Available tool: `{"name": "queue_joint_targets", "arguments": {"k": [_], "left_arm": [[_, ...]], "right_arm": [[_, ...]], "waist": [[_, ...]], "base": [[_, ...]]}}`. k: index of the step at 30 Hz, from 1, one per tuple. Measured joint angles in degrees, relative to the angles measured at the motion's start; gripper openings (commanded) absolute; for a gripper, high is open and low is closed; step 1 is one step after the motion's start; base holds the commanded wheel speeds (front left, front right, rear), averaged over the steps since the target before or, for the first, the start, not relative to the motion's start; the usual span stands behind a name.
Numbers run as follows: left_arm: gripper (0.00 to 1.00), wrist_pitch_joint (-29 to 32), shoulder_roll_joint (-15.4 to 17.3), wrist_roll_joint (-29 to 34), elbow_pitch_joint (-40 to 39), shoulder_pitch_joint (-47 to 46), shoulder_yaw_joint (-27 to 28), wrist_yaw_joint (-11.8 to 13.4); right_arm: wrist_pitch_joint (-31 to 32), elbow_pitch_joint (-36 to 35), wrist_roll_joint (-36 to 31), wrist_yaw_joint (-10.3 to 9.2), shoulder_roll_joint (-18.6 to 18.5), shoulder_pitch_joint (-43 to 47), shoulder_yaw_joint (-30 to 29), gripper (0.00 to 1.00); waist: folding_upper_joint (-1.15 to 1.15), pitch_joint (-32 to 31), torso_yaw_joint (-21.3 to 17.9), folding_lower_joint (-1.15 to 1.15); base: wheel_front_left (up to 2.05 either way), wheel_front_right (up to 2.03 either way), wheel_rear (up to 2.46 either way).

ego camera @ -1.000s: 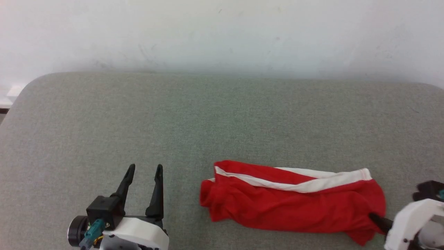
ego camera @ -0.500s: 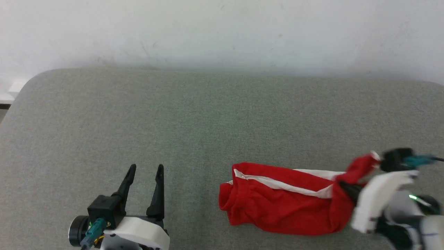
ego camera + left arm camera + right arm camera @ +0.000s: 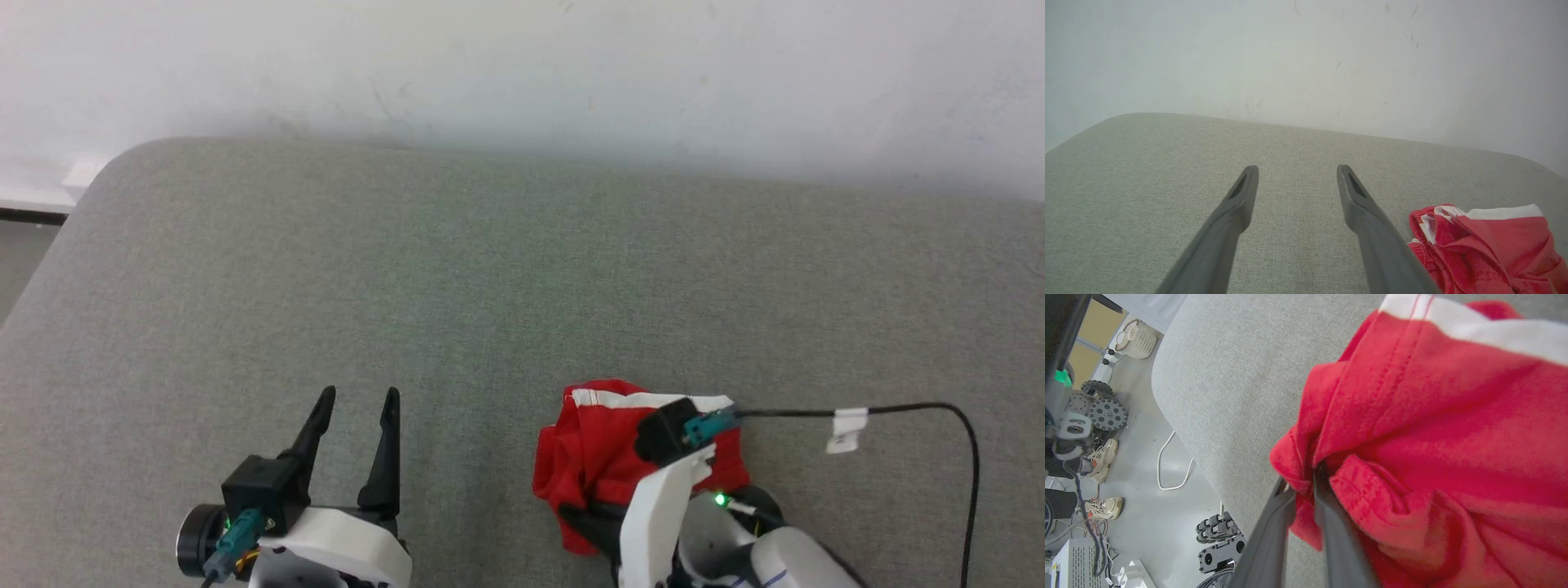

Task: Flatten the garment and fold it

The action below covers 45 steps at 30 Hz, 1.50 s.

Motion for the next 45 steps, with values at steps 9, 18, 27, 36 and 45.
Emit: {"name": "queue_joint_targets", "arguments": {"k": [9,18,27,36,45], "left_arm": [[1.0,-0.2,-0.1,0.0,0.8,0.0,-0.2,0.1],[1.0,-0.7,0.0,0.0,1.2,-0.6,-0.1,0.6],[1.0,-1.3,0.1,-0.1,1.2,-0.6,-0.1,1.1],[1.0,-1.8,0.0,-0.3,1.7,-0.6,-0.2,1.1],[1.0,-1.9,0.0,-0.7,1.9,-0.6,-0.4,1.1]], "right_arm": [[-12.2,-2.3,-3.5,0.0,-2.2,-2.9,6.6,1.0],[-20.2,-15.1,-10.2,0.0,-7.3,4.3,-5.4,1.0],[-14.7,-16.7,-12.2,0.0,-6.8,12.6,-29.7,1.0],[-0.3,-4.6,-3.7,-0.01,-4.5,12.5,-35.4,1.0],[4.5,4.8,7.1,-0.01,-1.0,5.3,-28.5,1.0]], "waist": [[0.0,1.2,-0.4,0.0],[0.0,0.8,-2.3,0.0],[0.0,0.0,-3.6,-0.01],[0.0,-0.6,-2.8,-0.01],[0.01,-0.7,-1.0,-0.01]], "base": [[0.0,0.0,0.0],[0.0,0.0,0.0],[0.0,0.0,0.0],[0.0,0.0,0.0],[0.0,0.0,0.0]]}}
